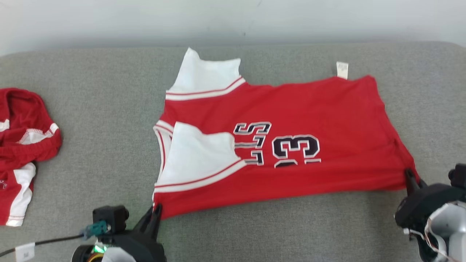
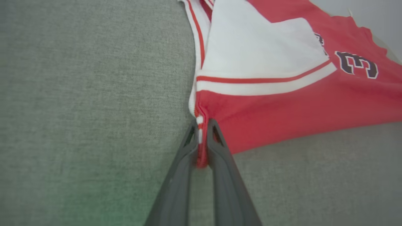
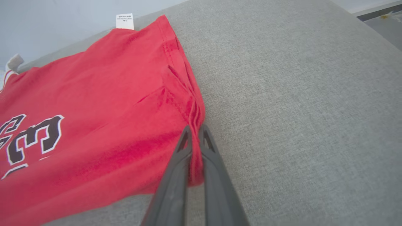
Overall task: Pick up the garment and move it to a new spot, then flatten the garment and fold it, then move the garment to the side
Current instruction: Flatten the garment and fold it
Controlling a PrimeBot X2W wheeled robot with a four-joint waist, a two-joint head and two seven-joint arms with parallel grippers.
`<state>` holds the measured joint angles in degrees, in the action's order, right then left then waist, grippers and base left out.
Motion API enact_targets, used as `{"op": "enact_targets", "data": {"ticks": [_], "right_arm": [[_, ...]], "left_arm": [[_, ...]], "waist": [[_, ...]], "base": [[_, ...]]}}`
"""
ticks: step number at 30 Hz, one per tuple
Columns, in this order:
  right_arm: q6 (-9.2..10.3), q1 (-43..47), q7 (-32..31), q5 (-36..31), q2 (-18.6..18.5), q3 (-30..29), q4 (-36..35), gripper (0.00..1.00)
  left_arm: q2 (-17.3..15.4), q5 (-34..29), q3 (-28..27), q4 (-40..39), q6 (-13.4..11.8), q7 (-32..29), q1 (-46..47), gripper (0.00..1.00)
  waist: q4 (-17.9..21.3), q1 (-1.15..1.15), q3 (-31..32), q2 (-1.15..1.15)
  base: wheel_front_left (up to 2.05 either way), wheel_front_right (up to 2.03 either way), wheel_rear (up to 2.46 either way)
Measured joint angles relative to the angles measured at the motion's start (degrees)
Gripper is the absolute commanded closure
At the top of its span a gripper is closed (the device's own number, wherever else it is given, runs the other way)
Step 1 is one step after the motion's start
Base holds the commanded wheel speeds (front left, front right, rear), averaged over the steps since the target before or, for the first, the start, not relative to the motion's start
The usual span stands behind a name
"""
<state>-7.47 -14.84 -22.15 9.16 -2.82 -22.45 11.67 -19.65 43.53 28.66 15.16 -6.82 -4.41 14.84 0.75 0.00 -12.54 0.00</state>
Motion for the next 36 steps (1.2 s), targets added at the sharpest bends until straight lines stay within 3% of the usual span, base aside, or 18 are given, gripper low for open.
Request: {"op": "enact_targets", "data": {"ticks": [3, 8, 16, 17, 18, 19, 29, 36], "right_arm": [[0.0, 5.8, -3.7, 3.4, 0.0, 0.4, -5.2, 1.0], [0.0, 10.7, -5.1, 6.6, -0.1, 0.5, -7.1, 1.0], [0.0, 16.2, -5.6, 9.5, -0.1, 2.2, -7.4, 1.0], [0.0, 16.5, -5.8, 9.5, 0.0, 2.6, -7.5, 0.82], [0.0, 16.9, -5.9, 9.5, 0.0, 2.9, -7.7, 0.5], [0.0, 17.1, -5.9, 9.5, 0.0, 3.0, -7.9, 0.0], [0.0, 15.6, -7.1, 5.8, -0.1, 1.4, -13.3, 0.0], [0.0, 6.9, -8.6, 4.7, -0.1, 3.9, -16.4, 0.0]], "left_arm": [[-2.4, -0.3, 0.8, -6.5, -2.5, -1.8, -5.3, 1.0], [-3.5, -0.2, 0.7, -11.0, -5.4, -2.6, -10.1, 1.0], [-5.1, 0.4, -0.1, -13.7, -7.8, -2.5, -13.7, 1.0], [-5.1, 0.0, -0.3, -13.7, -7.9, -2.1, -13.6, 0.75], [-5.1, -0.3, -0.3, -13.6, -7.9, -1.8, -13.6, 0.0], [-5.0, -0.3, -0.3, -13.2, -8.0, -1.7, -13.6, 0.0], [-5.7, -1.7, -1.5, -11.8, -8.8, -0.1, -10.6, 0.0], [-5.9, -2.0, -1.8, -6.1, -3.2, -0.9, 2.9, 0.0]], "waist": [[0.2, 0.0, 1.2, 0.0], [-0.3, 0.0, 1.7, 0.0], [-0.8, 0.0, 2.9, 0.0], [-0.9, -0.01, 3.0, 0.0], [-0.9, -0.01, 3.1, 0.0], [-0.8, -0.01, 3.1, 0.0], [-0.5, -0.01, 3.1, 0.0], [0.0, -0.01, 0.7, 0.0]], "base": [[0.0, 0.0, 0.0], [0.0, 0.0, 0.0], [0.0, 0.0, 0.0], [0.0, 0.0, 0.0], [0.0, 0.0, 0.0], [0.0, 0.0, 0.0], [0.0, 0.0, 0.0], [0.0, 0.0, 0.0]]}}
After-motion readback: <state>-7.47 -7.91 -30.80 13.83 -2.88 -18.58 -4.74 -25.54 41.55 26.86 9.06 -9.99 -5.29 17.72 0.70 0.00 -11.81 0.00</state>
